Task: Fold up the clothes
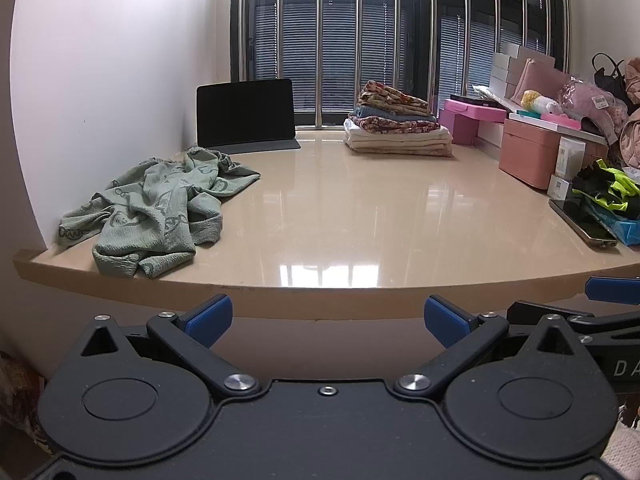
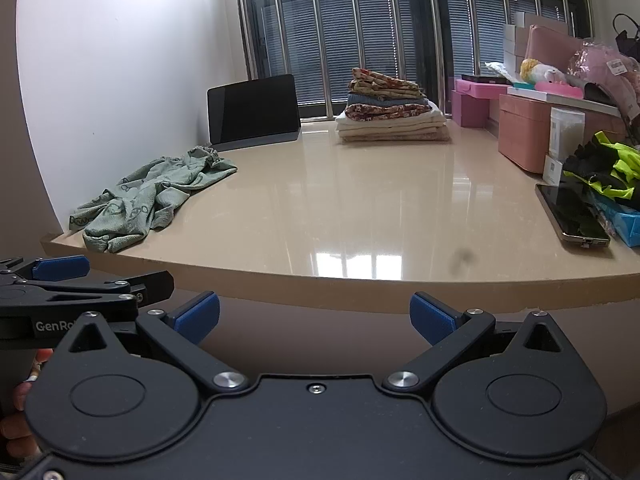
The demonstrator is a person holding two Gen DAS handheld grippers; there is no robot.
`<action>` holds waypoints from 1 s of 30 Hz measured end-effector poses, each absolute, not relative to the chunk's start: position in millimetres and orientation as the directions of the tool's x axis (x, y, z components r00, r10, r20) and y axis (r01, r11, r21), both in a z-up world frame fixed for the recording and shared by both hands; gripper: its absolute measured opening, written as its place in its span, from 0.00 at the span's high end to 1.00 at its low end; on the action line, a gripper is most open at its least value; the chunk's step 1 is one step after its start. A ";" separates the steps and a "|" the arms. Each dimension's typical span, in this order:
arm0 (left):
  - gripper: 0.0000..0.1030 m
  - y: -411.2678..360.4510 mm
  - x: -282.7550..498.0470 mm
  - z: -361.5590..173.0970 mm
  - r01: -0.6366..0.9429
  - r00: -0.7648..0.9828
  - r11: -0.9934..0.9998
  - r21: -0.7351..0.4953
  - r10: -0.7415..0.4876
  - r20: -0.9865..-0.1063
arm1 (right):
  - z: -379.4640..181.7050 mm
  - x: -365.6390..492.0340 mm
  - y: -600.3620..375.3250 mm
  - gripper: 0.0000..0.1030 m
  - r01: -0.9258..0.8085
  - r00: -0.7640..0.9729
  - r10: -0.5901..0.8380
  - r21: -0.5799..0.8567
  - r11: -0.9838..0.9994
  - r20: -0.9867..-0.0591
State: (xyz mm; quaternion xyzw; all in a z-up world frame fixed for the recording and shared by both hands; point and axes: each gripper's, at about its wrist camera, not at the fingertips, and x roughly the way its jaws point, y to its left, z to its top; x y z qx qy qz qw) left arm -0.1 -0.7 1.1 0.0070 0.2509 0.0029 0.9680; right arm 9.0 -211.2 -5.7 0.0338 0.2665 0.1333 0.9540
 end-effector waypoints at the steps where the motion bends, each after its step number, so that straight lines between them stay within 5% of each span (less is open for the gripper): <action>1: 0.00 -0.6 -0.1 1.2 -0.002 0.874 1.000 0.015 0.009 -0.486 | -5.7 9.1 -211.3 0.00 -0.236 0.822 0.272 0.136 0.962 -0.499; 30: 0.00 -1.1 2.4 1.7 -0.005 0.871 1.000 0.017 0.012 -0.491 | -6.1 12.7 -211.4 0.00 -0.236 0.819 0.272 0.137 0.962 -0.505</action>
